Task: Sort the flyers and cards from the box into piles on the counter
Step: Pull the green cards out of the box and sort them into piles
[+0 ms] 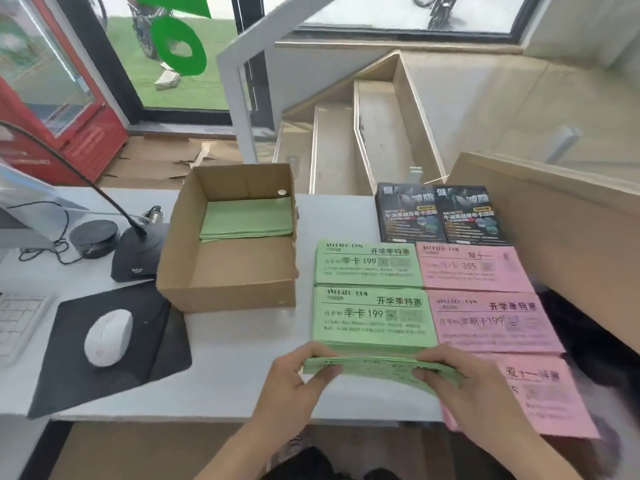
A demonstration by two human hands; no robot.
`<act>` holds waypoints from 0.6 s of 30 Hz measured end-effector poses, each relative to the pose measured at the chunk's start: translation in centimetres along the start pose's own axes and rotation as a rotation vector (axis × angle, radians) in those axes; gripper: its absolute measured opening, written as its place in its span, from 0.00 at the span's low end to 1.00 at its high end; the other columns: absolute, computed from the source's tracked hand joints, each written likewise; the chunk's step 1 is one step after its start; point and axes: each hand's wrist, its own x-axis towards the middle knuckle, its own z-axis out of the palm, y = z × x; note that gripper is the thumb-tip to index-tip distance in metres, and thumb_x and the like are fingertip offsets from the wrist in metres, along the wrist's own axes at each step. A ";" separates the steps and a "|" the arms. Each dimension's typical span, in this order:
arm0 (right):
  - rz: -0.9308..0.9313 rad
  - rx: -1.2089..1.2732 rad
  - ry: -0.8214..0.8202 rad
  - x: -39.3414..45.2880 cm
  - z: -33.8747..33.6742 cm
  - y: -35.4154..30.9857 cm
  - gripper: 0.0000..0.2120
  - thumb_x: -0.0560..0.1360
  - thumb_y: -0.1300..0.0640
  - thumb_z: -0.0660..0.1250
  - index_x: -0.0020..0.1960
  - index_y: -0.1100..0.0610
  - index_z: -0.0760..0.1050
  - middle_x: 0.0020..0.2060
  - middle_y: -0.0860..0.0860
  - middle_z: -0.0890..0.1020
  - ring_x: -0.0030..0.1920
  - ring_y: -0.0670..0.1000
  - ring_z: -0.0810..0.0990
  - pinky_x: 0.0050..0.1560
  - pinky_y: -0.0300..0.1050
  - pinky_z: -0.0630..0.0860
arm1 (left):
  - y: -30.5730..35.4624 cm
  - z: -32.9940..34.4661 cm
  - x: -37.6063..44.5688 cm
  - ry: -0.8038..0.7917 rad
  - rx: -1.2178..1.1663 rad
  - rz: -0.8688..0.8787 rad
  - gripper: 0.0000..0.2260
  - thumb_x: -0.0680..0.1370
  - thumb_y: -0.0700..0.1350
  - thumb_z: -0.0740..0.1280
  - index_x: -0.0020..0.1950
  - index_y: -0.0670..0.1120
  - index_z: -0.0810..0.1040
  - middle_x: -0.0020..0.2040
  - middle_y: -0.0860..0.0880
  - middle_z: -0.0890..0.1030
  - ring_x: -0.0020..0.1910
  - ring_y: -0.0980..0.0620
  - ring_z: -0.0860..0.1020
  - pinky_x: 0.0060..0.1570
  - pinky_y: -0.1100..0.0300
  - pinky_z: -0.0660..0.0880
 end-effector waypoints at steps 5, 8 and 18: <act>0.017 -0.094 0.003 -1.5 1.4 4.5 0.15 0.76 0.58 0.73 0.52 0.36 0.81 0.51 0.29 0.80 0.55 0.34 0.77 0.56 0.48 0.78 | -2.4 2.6 -1.6 0.094 0.093 -0.035 0.09 0.77 0.42 0.73 0.50 0.57 0.82 0.50 0.61 0.83 0.55 0.61 0.78 0.53 0.68 0.71; -0.037 -0.104 0.033 -1.6 2.0 5.2 0.14 0.78 0.58 0.70 0.56 0.39 0.79 0.52 0.31 0.80 0.57 0.36 0.77 0.56 0.47 0.79 | -2.9 3.0 -2.1 0.176 0.059 -0.085 0.10 0.78 0.43 0.72 0.53 0.58 0.81 0.51 0.61 0.83 0.52 0.61 0.79 0.49 0.70 0.72; -0.076 -0.238 0.009 -1.3 2.9 3.7 0.16 0.79 0.56 0.67 0.61 0.37 0.75 0.51 0.32 0.78 0.51 0.43 0.80 0.50 0.42 0.78 | -3.5 4.0 -3.1 0.347 -0.006 -0.104 0.08 0.80 0.37 0.69 0.50 0.51 0.79 0.43 0.58 0.85 0.44 0.61 0.81 0.41 0.71 0.73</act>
